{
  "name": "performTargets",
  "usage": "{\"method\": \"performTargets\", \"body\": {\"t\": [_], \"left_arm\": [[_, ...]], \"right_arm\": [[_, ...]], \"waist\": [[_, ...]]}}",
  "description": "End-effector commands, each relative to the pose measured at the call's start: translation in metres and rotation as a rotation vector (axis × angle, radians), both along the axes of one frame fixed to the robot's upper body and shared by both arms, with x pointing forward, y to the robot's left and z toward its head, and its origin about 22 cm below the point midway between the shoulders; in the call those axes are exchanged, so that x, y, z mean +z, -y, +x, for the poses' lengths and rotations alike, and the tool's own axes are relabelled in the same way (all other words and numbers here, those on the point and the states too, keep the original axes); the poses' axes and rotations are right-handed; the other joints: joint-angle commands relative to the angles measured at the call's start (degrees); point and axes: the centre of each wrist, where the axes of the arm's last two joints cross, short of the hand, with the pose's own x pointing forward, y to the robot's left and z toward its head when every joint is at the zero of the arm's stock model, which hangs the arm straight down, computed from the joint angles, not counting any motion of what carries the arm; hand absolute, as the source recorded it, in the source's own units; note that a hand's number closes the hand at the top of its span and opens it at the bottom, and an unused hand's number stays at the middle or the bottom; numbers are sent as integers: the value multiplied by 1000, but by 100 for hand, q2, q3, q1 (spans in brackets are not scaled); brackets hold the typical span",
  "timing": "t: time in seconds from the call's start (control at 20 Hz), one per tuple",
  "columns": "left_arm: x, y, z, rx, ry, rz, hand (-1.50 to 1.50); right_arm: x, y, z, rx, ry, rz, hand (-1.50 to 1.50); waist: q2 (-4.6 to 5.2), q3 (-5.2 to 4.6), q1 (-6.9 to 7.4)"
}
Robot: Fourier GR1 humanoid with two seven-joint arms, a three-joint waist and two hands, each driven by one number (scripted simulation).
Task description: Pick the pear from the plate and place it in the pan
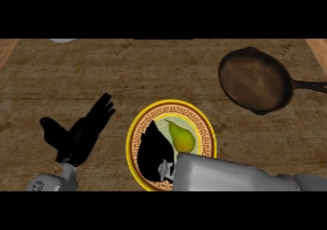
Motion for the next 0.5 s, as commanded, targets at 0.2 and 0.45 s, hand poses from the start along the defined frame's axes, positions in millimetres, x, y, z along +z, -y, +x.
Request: {"method": "performTargets", "body": {"t": [0.2,0.45], "left_arm": [[-8,2,-16,1,3,-20,0],[4,4,3,7,11,1,0]], "right_arm": [[-10,3,20,-2,37,-27,-150],[-28,28,28,-5,44,11,-150]], "waist": [[3,-1,24],[3,0,-5]]}}
